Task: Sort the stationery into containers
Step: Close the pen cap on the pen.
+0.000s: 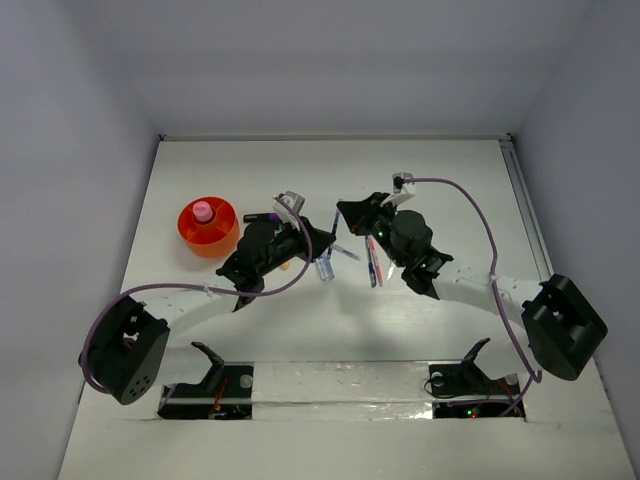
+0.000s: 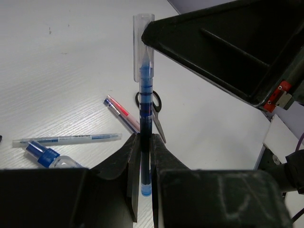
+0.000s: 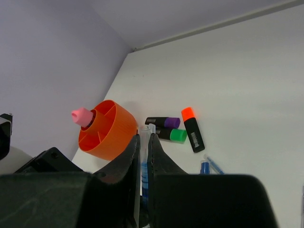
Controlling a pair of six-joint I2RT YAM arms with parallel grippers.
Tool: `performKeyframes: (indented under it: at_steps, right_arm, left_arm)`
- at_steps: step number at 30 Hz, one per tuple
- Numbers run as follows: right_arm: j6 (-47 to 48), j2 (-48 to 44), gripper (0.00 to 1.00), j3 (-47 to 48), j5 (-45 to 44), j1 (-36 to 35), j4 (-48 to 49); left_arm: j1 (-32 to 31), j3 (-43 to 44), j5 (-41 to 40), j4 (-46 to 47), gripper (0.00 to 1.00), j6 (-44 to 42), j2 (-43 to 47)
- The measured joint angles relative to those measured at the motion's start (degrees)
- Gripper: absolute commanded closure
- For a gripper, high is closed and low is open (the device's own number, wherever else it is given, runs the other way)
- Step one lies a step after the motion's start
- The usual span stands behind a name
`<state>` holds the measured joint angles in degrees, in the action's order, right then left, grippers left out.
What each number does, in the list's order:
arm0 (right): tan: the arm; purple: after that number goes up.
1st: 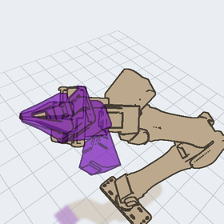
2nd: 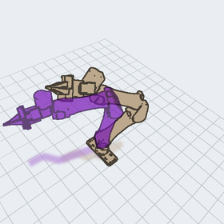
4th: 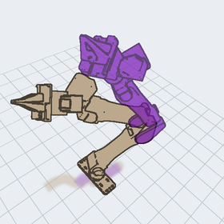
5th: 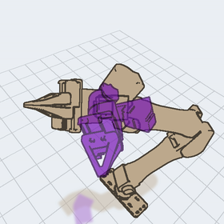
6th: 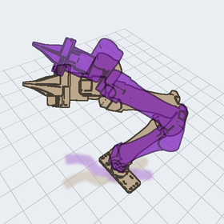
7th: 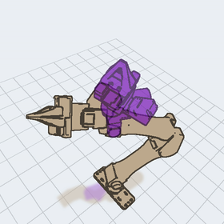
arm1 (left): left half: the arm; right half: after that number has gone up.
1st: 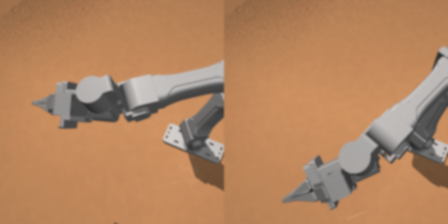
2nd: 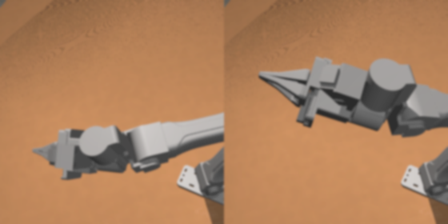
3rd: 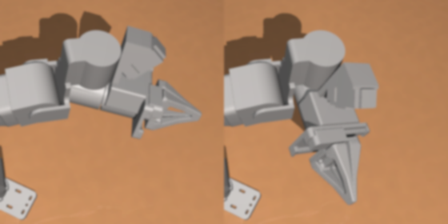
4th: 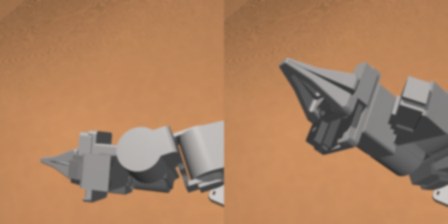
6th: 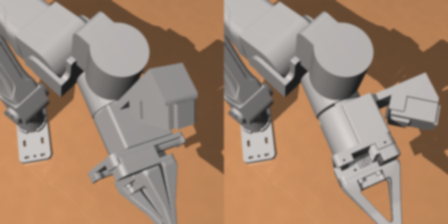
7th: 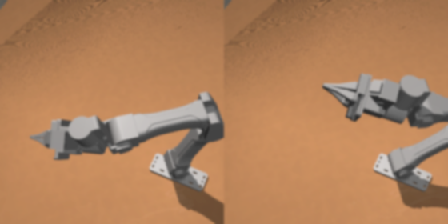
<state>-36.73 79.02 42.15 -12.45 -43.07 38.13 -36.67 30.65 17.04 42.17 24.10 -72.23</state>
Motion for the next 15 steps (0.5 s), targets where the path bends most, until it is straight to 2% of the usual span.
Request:
performKeyframes:
  at_steps: [15]
  right_arm:
    - [3.6, -2.1, 1.0, 1.9, 0.8, -0.9, -8.1]
  left_arm:
    - [-0.5, 0.0, -0.3, -2.0, 1.0, -0.9, 0.9]
